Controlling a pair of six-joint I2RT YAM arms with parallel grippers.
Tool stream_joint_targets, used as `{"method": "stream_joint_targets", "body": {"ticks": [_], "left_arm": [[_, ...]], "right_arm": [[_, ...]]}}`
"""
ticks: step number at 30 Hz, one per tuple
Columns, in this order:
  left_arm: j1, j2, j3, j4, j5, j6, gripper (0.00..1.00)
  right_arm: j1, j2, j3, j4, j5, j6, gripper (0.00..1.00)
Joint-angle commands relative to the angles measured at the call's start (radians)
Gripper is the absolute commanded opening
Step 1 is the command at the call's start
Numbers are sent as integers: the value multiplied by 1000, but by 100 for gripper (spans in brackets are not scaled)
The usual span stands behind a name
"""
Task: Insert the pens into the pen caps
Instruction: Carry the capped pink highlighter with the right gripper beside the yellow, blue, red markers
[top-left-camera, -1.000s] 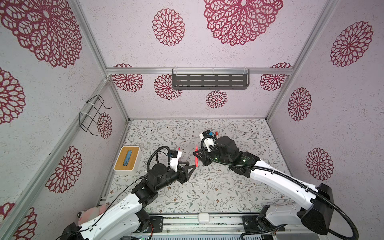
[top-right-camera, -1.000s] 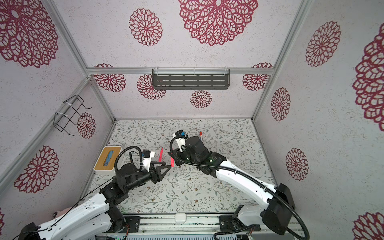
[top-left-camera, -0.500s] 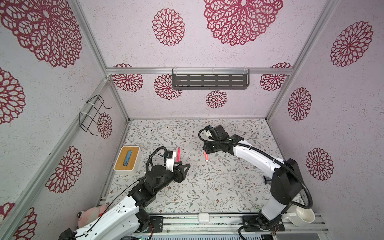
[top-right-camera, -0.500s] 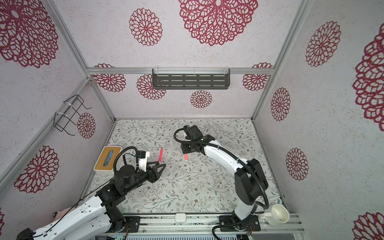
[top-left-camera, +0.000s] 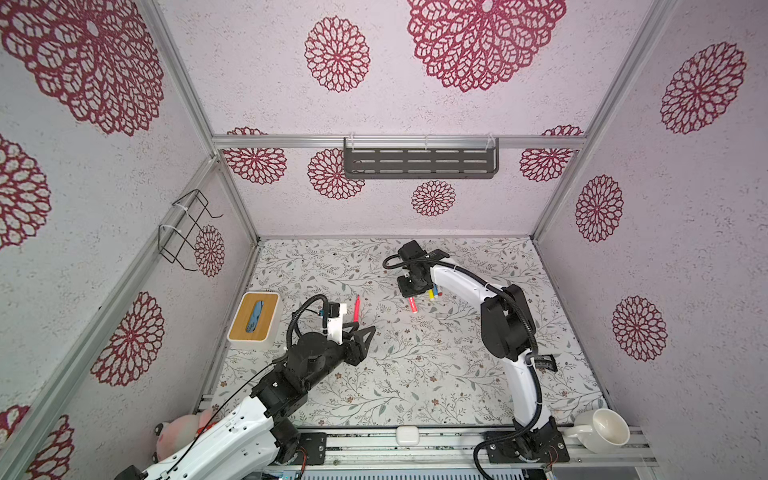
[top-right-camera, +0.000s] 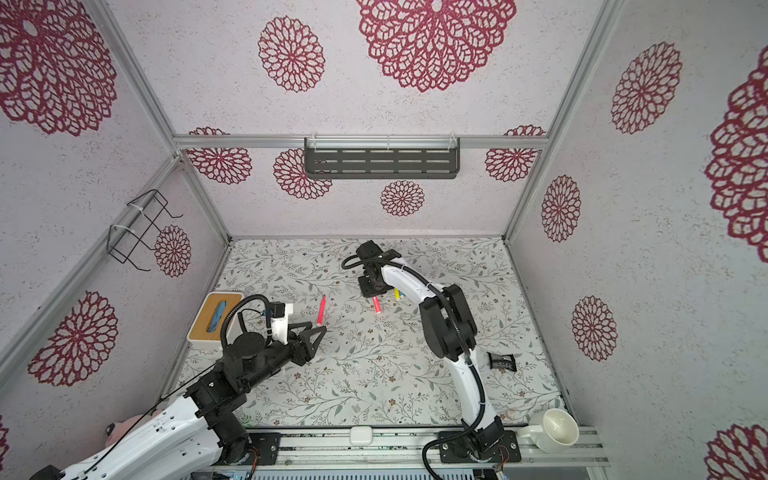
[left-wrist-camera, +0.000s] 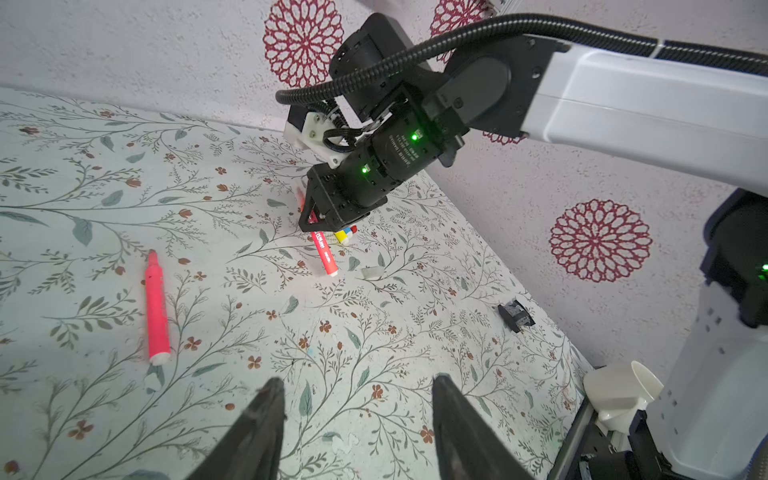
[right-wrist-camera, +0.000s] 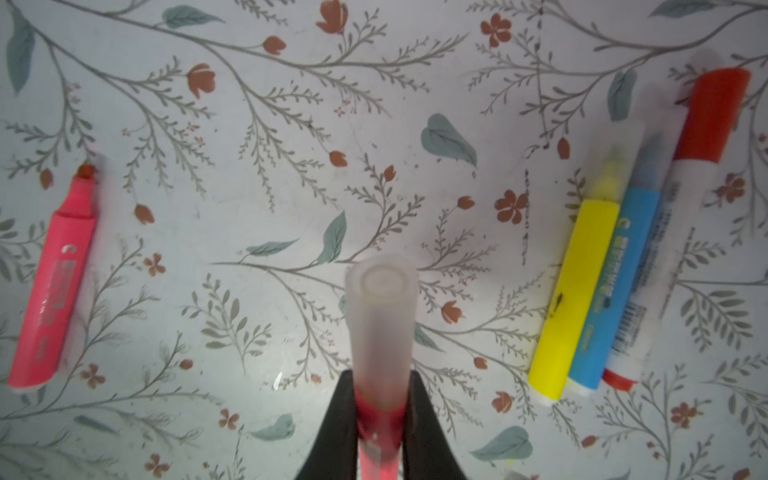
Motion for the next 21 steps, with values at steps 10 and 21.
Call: {"method": "stream_joint_targets", "body": {"ticks": [10,21], "left_arm": [[-5,-49,-9,-29,-17,-18,59],[-5,-70,-15,-30,-12,-32,59]], "right_arm": [[-37,182,289,-176,148,3,4],[-72,220,314,-172,227,20,9]]}}
